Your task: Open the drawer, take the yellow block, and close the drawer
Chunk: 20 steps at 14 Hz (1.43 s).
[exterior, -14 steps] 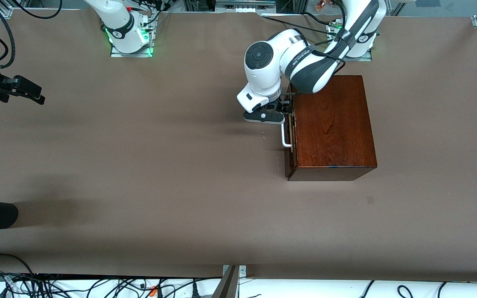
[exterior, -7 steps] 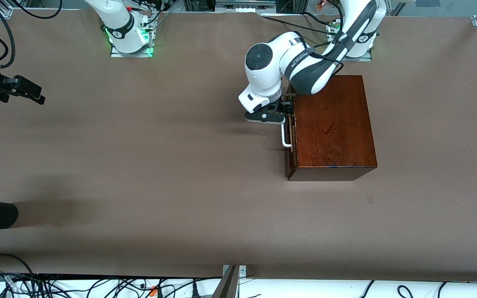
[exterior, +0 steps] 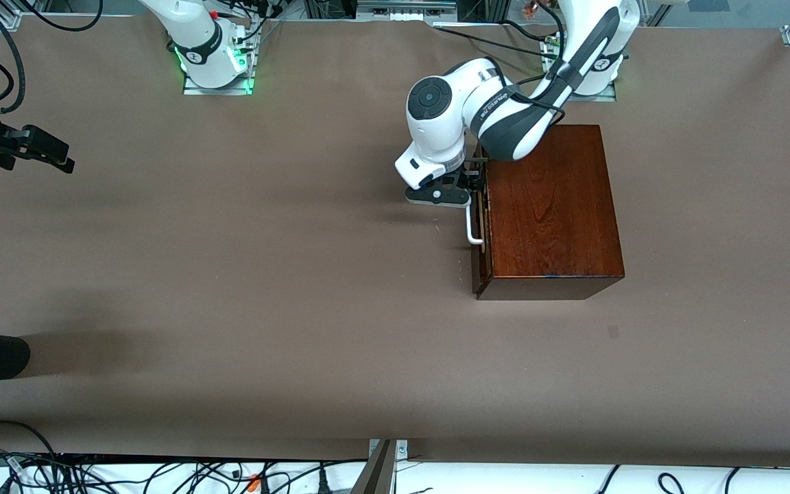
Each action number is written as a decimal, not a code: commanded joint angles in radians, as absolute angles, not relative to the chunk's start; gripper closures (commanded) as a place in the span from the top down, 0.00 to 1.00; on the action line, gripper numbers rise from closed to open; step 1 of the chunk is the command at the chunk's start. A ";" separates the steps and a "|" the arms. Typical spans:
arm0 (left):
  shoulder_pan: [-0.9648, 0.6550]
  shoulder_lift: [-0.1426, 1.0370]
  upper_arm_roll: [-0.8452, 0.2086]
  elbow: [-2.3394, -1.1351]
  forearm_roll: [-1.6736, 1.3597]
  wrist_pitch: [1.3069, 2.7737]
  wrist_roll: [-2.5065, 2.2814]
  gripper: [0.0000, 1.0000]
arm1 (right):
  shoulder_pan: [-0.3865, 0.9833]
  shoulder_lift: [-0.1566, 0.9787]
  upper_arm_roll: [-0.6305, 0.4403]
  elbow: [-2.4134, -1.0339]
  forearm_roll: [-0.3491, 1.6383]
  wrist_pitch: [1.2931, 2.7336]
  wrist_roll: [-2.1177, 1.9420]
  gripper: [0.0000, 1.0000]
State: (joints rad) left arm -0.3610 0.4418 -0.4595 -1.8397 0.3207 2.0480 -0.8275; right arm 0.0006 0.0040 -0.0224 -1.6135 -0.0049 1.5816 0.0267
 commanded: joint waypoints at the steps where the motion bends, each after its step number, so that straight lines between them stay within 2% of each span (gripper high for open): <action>1: -0.376 0.454 -0.459 -1.847 0.365 2.069 -0.864 1.00 | -0.012 -0.009 -0.014 -1.618 -0.005 1.580 0.012 1.00; 12: -0.403 0.495 -0.463 -1.822 0.356 2.157 -0.914 1.00 | -0.012 -0.009 -0.014 -1.618 -0.005 1.580 0.011 1.00; 20: -0.451 0.590 -0.465 -1.674 0.345 2.161 -0.982 1.00 | -0.012 -0.008 -0.014 -1.618 -0.005 1.580 0.009 1.00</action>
